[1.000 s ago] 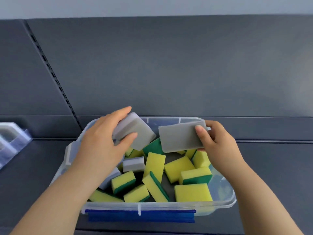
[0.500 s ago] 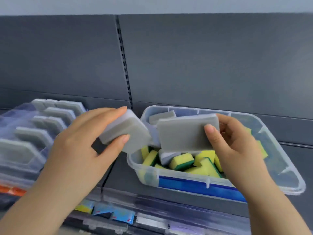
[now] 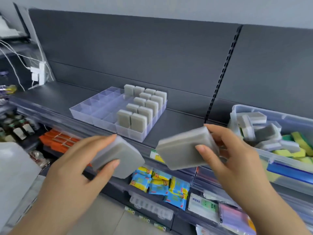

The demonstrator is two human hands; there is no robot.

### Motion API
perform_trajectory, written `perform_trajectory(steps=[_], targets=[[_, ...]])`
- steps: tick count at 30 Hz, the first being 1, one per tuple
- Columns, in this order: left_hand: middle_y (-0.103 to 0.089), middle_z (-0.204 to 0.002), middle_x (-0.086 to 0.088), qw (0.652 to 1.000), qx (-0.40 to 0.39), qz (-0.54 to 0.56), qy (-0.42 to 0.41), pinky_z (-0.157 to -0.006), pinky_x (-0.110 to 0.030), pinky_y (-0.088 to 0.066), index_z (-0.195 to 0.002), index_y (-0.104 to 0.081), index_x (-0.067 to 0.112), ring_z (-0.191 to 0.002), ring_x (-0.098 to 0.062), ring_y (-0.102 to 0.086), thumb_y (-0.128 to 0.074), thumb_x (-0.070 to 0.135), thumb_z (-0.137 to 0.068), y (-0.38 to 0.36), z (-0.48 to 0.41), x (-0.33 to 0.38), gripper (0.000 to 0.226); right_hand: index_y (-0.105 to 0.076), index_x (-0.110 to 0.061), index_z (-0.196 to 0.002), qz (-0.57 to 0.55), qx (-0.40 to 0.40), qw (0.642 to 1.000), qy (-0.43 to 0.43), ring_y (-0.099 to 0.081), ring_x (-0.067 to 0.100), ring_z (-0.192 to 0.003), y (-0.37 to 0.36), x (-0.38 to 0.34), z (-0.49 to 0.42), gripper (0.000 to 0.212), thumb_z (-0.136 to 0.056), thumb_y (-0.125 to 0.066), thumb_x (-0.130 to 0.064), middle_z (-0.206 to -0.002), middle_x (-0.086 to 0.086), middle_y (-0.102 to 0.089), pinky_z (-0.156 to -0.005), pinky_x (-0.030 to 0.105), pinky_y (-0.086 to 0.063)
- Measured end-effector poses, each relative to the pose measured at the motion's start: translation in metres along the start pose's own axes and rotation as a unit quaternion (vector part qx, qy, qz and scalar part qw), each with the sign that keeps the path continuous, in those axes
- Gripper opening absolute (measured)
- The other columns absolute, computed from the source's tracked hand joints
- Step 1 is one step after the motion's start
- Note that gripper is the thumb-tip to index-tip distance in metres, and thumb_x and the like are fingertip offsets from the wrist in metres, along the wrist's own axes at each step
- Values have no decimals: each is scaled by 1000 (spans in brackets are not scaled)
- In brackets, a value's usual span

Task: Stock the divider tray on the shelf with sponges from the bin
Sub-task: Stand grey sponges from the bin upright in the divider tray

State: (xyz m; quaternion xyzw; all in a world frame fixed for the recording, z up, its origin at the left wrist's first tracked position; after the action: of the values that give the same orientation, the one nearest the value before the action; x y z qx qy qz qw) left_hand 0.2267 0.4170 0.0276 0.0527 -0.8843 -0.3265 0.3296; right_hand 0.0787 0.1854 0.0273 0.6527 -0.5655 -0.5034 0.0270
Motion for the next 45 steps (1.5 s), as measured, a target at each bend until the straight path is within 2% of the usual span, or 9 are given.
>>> perform_trajectory(steps=[4, 12, 15, 17, 22, 30, 35, 39, 45], targets=[[-58, -116, 14, 1000, 8, -5, 6, -93, -4, -32, -115, -63, 23, -111, 11, -46, -52, 45, -78, 25, 4, -32, 45, -55, -35, -114, 12, -10, 1000, 4, -57, 0, -91, -29, -22, -8, 45, -76, -56, -59, -100, -17, -61, -77, 18, -46], [-54, -117, 25, 999, 29, 14, 17, -91, -5, -35, -117, -59, 29, -112, 7, -48, -55, 43, -78, 32, -26, -97, 42, -50, -53, -109, -32, -1, 999, -4, -61, 5, -91, -81, -37, -56, 41, -69, -49, -64, -99, -18, -63, -80, 11, -46], [-53, -115, 26, 999, 36, 1, 15, -91, -5, -34, -117, -58, 32, -111, 6, -48, -54, 44, -77, 40, -52, -123, 41, -48, -62, -100, -64, 26, 997, -17, -59, -4, -91, -102, -39, -81, 31, -69, -50, -60, -99, -25, -62, -74, 1, -42], [-53, -115, 27, 999, 31, -8, 26, -91, -4, -32, -117, -57, 36, -110, 9, -47, -54, 46, -77, 42, -74, -149, 41, -48, -60, -97, -80, 36, 996, -32, -57, -10, -91, -124, -33, -106, 27, -72, -56, -53, -100, -33, -59, -72, -2, -40], [-49, -117, 30, 999, 18, -28, 34, -92, -4, -31, -121, -50, 39, -111, 12, -43, -54, 47, -76, 41, -145, -207, 46, -49, -39, -107, -85, 53, 994, -48, -53, -20, -86, -174, -23, -184, 32, -82, -67, -31, -99, -28, -56, -71, -5, -36], [-53, -118, 19, 1000, 5, -19, -4, -91, 1, -27, -119, -59, 26, -109, 18, -41, -65, 22, -75, 21, -221, -263, 45, -47, -45, -101, -37, 33, 997, -65, -55, -11, -92, -234, -25, -266, 32, -84, -63, -23, -98, -31, -56, -73, -5, -35], [-56, -113, 16, 999, -18, 38, -25, -84, 1, -31, -118, -59, 23, -106, 14, -45, -66, 21, -75, 6, -258, -307, 44, -48, -50, -93, -7, 33, 992, -118, -59, 6, -98, -263, -27, -274, 35, -82, -65, -22, -102, -25, -59, -78, 14, -41], [-58, -113, 14, 993, -70, 80, -59, -88, 2, -29, -120, -58, 24, -107, 13, -45, -65, 23, -75, -3, -288, -346, 45, -49, -51, -92, 17, 90, 982, -168, -59, 2, -97, -282, -40, -271, 36, -82, -66, -21, -98, -25, -62, -75, 9, -43], [-57, -115, 16, 978, -128, 123, -110, -94, -1, -28, -120, -60, 22, -109, 13, -44, -65, 25, -76, -11, -338, -401, 44, -49, -46, -95, 94, 134, 961, -225, -58, 6, -96, -312, -69, -286, 33, -83, -65, -20, -98, -25, -59, -75, 22, -39]])
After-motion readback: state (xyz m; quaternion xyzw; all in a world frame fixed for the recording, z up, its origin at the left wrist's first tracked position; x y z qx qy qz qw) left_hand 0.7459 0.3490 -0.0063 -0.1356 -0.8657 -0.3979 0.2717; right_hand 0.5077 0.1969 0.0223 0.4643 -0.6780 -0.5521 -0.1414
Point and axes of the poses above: each hand's wrist, its own z-axis away from the middle knuckle, its own y-axis out of the back of the hand, x = y × z, the point moved 5 cm from there along -z, towards the middle knuckle
